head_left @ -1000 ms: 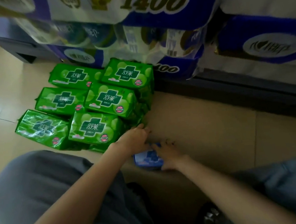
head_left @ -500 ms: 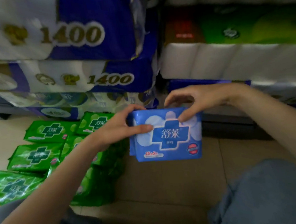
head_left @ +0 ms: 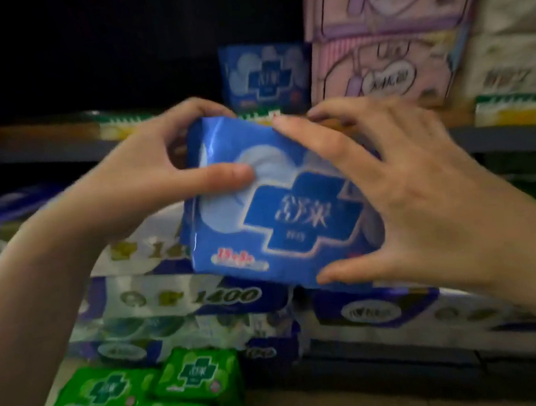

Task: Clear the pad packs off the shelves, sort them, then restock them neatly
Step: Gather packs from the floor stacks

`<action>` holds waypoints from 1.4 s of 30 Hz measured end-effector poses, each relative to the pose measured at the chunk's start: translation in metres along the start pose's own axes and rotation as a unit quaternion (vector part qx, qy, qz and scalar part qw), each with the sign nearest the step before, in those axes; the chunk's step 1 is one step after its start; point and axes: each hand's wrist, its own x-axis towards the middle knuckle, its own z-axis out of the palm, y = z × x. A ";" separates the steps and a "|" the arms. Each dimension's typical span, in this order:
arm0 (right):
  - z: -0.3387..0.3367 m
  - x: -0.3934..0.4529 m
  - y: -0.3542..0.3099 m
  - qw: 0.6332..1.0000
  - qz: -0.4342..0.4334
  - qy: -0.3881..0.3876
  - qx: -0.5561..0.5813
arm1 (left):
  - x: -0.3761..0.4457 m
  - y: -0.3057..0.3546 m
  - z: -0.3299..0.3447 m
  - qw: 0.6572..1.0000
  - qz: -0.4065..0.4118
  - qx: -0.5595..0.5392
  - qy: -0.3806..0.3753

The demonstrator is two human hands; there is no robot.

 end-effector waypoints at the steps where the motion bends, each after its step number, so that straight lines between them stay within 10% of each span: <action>1: -0.004 0.006 -0.001 0.999 -0.005 0.026 -0.032 | 0.006 0.009 -0.007 0.999 0.013 0.000 0.032; 10: 0.023 0.124 0.053 0.970 0.047 0.136 -0.195 | 0.067 0.016 -0.060 0.933 0.090 0.223 0.268; 22: 0.050 0.184 0.102 0.965 0.052 -0.179 -0.183 | 0.072 -0.048 -0.050 0.908 0.003 0.377 0.185; 30: 0.094 0.063 -0.008 0.979 -0.002 0.203 0.014 | -0.091 -0.101 0.013 0.885 0.208 0.341 0.237; 35: 0.192 -0.048 -0.083 0.991 -0.042 -0.007 0.131 | -0.183 -0.217 0.073 0.929 -0.022 0.368 0.031; 42: 0.329 -0.072 -0.161 0.891 0.052 -0.383 0.237 | -0.186 -0.276 0.059 0.796 -0.323 0.458 -0.229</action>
